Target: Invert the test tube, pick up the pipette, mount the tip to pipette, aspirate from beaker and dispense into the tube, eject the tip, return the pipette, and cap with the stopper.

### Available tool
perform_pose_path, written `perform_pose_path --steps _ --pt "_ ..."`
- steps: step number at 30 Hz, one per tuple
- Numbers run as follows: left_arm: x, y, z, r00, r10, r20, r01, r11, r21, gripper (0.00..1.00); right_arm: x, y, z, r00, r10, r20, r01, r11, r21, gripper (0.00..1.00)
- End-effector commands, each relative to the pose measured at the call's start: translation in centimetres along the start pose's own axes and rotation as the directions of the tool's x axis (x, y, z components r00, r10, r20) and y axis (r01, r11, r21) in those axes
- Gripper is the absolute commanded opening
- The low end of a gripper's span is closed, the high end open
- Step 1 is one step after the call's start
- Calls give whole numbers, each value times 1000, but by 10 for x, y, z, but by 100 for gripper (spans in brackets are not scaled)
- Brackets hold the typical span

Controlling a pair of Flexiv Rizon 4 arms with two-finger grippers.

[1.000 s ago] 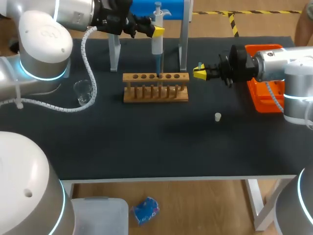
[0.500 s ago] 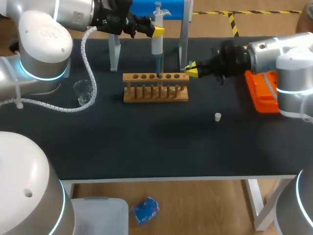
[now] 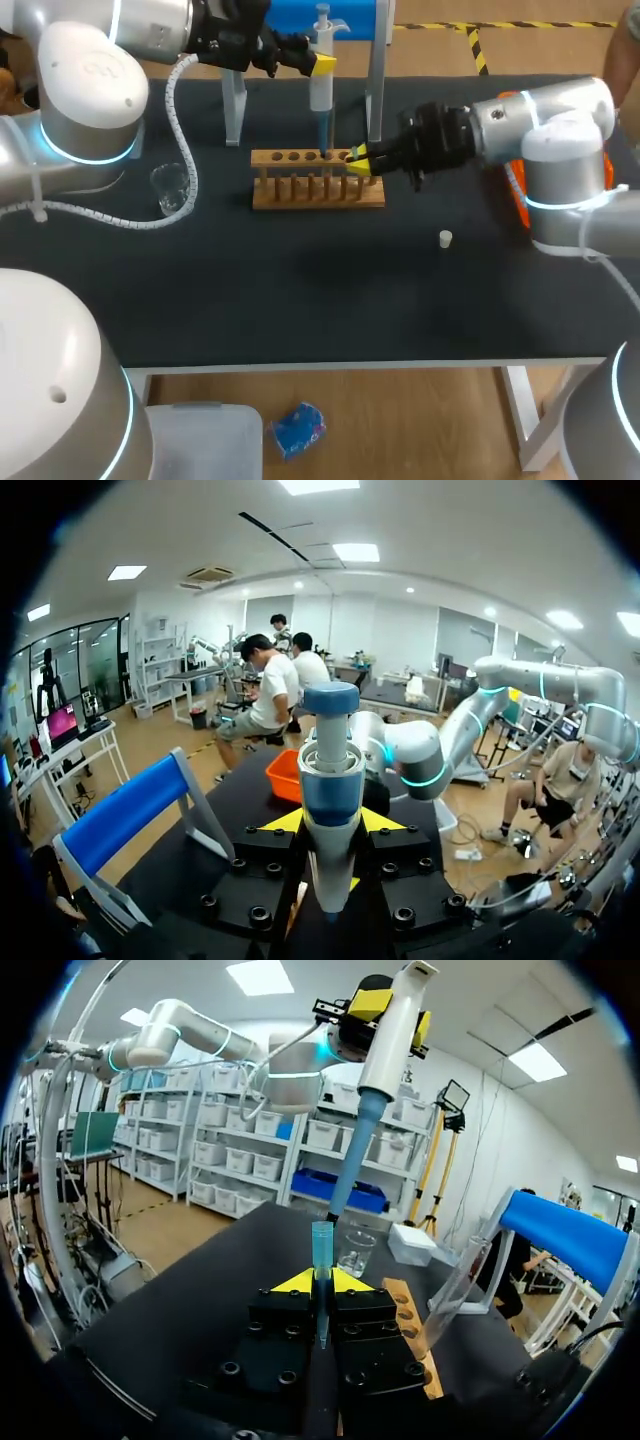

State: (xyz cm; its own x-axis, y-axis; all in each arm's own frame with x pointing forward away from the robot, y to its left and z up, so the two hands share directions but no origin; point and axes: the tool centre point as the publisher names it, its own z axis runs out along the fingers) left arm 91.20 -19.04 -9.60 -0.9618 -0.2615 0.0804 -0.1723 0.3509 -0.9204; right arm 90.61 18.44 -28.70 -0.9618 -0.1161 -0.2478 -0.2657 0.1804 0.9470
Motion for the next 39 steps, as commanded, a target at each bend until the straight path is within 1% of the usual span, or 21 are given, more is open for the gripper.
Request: perform_pose_path --steps 1,4,9,11,28,34,39 --pt "0 1 -1 1000 2 -3 -2 1000 4 0 0 -7 9 999 -32 6 32 999 -11 0" --pt "0 1 -1 1000 2 -3 -2 1000 4 0 1 -8 12 998 -62 9 62 998 -5 0" --pt "0 1 -1 1000 2 -3 -2 1000 4 0 2 -10 16 997 -73 12 73 997 -3 0" --pt "0 1 -1 1000 2 -3 -2 1000 4 0 2 -11 19 996 -87 9 87 996 10 0" --pt "0 1 -1 1000 2 -3 -2 1000 4 0 -4 -7 39 994 -110 -22 110 994 18 0" --pt "0 1 -1 1000 2 -3 -2 1000 4 0 -3 -8 42 993 -109 -35 110 994 20 0" --pt "0 1 -1 1000 2 -3 -2 1000 4 0 -2 -5 40 994 -102 -28 102 995 2 0"
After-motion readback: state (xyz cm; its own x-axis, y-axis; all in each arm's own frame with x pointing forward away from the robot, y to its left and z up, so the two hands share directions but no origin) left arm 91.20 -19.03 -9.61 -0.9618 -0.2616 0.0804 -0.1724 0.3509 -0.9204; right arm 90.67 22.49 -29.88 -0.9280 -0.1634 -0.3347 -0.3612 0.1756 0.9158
